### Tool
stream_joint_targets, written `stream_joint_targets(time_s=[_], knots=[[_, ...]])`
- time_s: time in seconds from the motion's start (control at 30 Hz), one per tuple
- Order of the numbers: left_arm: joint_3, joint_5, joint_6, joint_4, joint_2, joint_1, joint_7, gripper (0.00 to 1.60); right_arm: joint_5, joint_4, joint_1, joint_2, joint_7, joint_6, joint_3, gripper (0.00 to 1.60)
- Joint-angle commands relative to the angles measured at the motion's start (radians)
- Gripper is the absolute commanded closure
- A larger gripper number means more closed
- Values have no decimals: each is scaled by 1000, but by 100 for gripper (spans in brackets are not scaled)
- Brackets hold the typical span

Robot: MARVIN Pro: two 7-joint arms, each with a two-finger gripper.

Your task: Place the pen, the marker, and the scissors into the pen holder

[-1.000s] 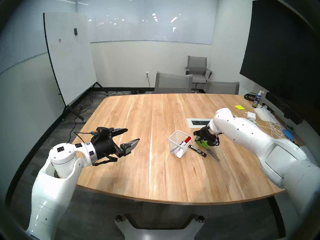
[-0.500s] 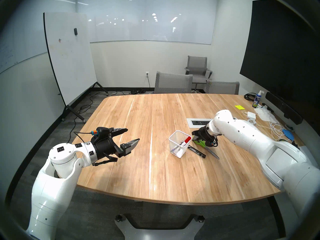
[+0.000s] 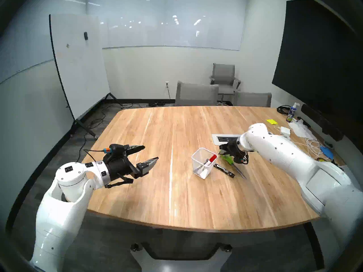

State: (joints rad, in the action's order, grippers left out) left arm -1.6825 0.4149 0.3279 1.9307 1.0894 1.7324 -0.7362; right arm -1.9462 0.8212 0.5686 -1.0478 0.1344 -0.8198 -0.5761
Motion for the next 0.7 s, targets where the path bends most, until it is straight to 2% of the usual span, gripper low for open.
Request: stream_joint_targets(time_s=[0.0,0.27,0.43,0.47,0.67], knots=[[0,1,-2,11,-1,-4,-2,0,0,13,-88,-108,-17,23,11,160],[-1,0,-2,13,-1,-4,-2,0,-7,-129,-149,-195,-11,41,9,160],[-1,0,-2,14,-1,-3,-2,0,-19,-190,-162,-207,16,79,-14,160],[-1,0,-2,14,-1,-3,-2,0,-14,-220,-180,-214,34,84,1,160],[-1,0,-2,14,-1,-3,-2,0,-13,-269,-202,-209,93,120,-28,160]])
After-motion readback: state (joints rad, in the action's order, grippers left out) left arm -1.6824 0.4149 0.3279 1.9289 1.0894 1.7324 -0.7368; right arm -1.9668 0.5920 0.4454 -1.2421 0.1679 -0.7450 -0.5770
